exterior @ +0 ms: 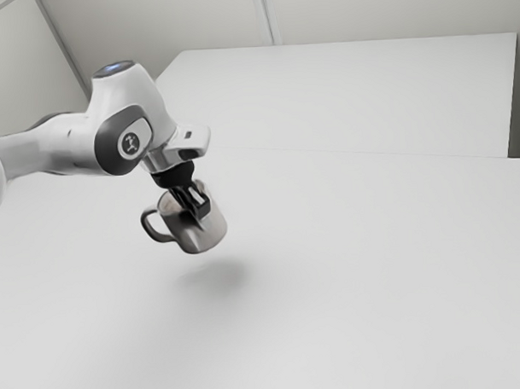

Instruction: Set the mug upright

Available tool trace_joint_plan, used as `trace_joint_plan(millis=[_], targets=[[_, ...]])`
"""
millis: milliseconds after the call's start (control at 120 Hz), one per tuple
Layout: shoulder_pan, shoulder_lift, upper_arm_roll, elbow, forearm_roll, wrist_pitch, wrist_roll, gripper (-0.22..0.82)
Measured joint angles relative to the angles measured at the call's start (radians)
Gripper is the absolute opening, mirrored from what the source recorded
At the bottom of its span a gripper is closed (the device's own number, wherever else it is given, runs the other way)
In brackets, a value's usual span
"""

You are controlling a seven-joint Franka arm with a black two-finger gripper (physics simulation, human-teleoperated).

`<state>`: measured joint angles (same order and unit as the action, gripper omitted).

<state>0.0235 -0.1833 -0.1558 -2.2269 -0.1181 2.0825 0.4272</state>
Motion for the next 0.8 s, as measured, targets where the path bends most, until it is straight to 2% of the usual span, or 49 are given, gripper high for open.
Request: trace_joint_plan(millis=[433, 800], targets=[[-0.014, -0.009, -0.004, -0.198, 0.067, 0.224, -0.144, -0.17], [-0.013, 0.040, -0.004, -0.234, 0.072, 0.309, -0.216, -0.17]])
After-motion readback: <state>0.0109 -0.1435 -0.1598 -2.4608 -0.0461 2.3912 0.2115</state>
